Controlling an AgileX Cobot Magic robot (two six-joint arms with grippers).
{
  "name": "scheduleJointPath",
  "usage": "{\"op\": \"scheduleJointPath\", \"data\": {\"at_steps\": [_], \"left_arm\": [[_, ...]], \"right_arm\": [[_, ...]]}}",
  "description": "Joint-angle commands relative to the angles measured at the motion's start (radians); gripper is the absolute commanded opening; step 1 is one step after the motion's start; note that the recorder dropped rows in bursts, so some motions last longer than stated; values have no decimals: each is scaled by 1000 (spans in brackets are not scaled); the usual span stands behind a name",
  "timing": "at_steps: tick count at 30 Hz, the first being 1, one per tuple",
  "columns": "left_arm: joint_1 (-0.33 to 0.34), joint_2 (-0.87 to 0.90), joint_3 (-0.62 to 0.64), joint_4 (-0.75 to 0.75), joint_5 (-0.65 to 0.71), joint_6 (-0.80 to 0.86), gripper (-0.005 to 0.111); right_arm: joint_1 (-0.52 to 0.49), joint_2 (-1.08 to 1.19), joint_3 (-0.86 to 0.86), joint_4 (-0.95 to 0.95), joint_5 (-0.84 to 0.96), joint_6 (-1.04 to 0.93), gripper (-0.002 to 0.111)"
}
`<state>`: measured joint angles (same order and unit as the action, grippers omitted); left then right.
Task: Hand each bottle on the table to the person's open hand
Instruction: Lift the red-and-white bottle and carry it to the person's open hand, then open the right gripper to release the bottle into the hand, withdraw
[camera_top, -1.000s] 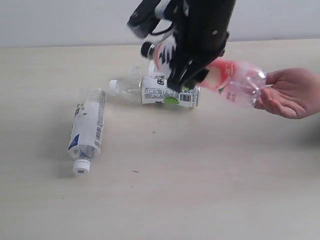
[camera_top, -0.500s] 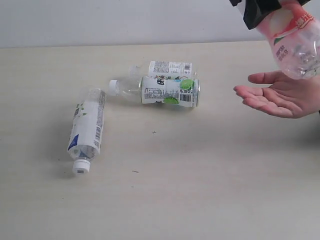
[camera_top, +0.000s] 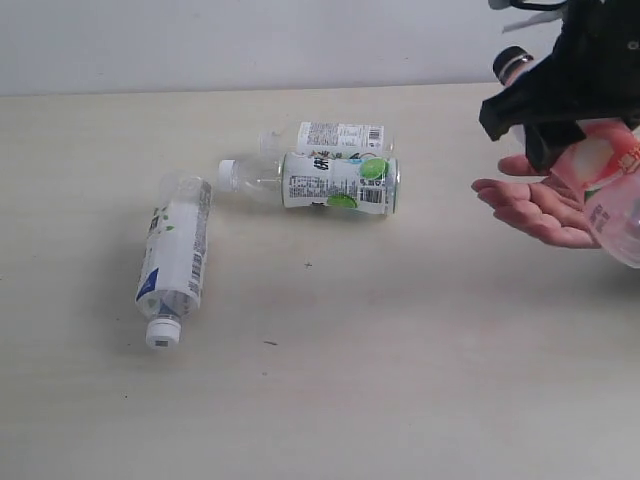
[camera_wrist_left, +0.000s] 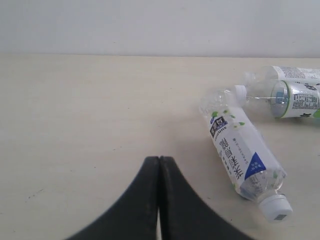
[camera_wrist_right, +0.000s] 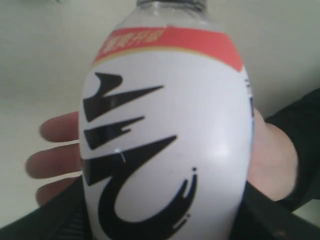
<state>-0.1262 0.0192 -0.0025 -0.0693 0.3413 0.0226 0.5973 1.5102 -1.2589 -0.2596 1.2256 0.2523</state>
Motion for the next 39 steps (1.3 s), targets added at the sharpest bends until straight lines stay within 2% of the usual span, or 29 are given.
{"op": "scheduleJointPath", "data": {"at_steps": [1, 11, 20, 22, 24, 28, 30, 33, 39], "left_arm": [[-16, 3, 2, -1, -10, 0, 0], [-33, 3, 2, -1, -11, 0, 0], [-36, 3, 2, -1, -11, 0, 0], [-36, 3, 2, -1, -11, 0, 0], [-36, 3, 2, -1, -11, 0, 0], [-36, 3, 2, -1, -11, 0, 0], [-36, 3, 2, -1, -11, 0, 0], [-36, 3, 2, -1, -11, 0, 0], [-36, 3, 2, -1, -11, 0, 0]], "right_arm": [[-7, -6, 54, -30, -5, 39, 0], [-7, -3, 75, -23, -68, 65, 1], [-7, 93, 75, -38, -142, 55, 15], [-7, 105, 75, -41, -156, 58, 22], [-7, 109, 75, -47, -165, 58, 35], [-7, 109, 75, -60, -163, 58, 71], [-7, 109, 75, -62, -161, 58, 82], [-7, 109, 75, -87, -161, 58, 88], [-7, 96, 75, -121, -167, 58, 89]]}}
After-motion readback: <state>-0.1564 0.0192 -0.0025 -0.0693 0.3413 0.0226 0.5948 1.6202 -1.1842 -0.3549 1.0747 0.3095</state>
